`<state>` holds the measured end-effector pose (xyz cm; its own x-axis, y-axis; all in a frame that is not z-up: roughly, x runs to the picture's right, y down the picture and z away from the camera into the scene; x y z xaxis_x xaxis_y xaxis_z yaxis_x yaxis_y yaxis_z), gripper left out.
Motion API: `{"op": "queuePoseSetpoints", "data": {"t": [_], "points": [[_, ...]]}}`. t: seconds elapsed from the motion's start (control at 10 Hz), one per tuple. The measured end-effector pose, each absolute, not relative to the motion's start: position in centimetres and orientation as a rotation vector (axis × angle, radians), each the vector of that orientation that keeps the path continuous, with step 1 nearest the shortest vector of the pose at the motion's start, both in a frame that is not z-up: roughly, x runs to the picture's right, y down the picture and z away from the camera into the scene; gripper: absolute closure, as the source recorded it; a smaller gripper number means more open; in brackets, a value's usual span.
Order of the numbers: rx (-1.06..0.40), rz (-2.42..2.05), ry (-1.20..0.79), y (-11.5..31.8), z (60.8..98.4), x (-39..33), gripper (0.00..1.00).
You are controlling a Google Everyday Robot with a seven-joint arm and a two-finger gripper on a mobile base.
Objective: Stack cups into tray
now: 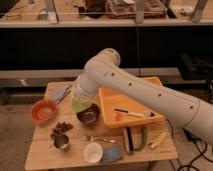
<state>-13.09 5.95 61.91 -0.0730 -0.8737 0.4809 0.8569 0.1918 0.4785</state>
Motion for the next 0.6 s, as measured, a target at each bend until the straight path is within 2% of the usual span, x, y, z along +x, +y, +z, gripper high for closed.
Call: {"op": "queuePoseSetpoints", "data": {"t": [0.4, 0.6], "points": [[0.049, -1.441, -0.946, 15.6, 60.4, -12.1, 0.9], [0.048, -1.438, -0.948, 16.3, 60.3, -11.8, 0.9]]}}
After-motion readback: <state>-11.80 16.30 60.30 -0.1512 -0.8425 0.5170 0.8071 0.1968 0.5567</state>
